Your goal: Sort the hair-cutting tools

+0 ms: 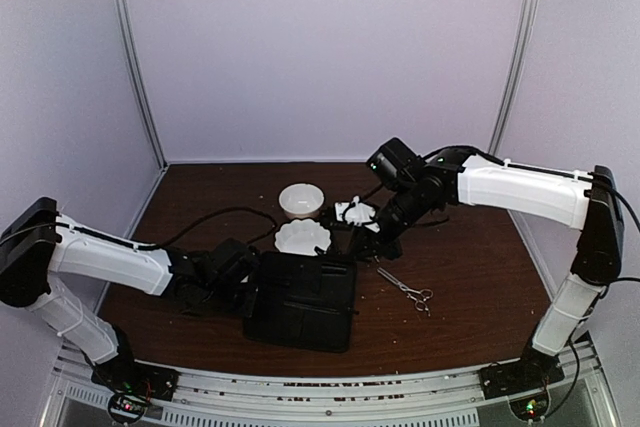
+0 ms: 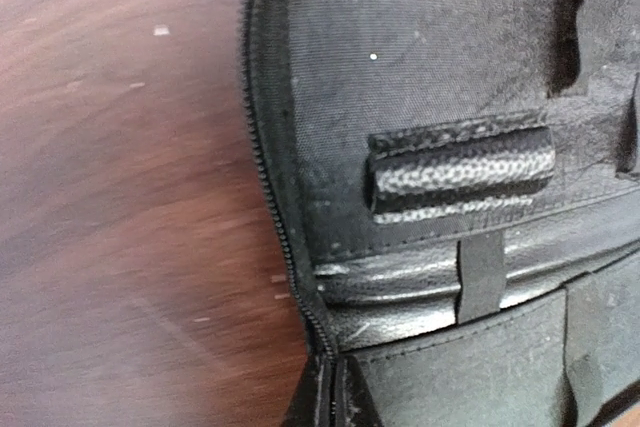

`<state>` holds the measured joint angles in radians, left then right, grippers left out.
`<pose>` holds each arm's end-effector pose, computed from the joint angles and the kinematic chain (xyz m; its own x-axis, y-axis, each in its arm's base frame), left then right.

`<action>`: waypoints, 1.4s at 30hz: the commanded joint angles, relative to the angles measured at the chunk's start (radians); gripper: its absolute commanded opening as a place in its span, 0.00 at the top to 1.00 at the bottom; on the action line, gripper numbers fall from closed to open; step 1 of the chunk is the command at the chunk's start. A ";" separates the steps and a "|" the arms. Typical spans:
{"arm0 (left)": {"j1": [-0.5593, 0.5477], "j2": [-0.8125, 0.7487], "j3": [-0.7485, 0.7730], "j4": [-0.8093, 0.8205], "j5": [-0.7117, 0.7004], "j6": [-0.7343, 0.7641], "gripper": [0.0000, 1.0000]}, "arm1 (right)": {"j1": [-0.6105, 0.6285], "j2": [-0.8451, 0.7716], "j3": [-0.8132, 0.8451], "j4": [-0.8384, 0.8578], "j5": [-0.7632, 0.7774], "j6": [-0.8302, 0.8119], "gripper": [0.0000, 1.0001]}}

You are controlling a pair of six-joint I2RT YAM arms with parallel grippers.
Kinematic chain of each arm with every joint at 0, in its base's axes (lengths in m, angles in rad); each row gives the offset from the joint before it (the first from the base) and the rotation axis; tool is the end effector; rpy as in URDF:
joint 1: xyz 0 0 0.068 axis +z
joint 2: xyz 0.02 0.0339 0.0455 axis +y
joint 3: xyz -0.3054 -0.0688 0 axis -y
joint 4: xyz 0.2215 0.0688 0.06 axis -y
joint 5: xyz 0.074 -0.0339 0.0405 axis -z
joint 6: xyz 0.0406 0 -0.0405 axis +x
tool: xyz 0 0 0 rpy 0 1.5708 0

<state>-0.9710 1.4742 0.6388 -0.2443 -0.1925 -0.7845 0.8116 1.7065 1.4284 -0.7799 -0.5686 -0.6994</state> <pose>0.1404 -0.1915 0.1931 -0.8887 0.0711 -0.4529 0.1857 0.9591 -0.2138 0.2208 0.2645 0.3187 0.0516 -0.7337 -0.6775 -0.9930 -0.1097 0.0432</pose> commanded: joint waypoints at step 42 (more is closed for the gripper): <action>-0.046 -0.573 0.145 -0.240 -0.049 0.610 0.36 | 0.182 0.218 0.097 -0.067 0.068 0.138 1.00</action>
<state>-1.0119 0.9409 0.7773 -0.4538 -0.1543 -0.2184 0.9432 1.8446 1.4124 -0.8223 -0.5156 -0.5900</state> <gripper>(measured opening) 0.635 0.045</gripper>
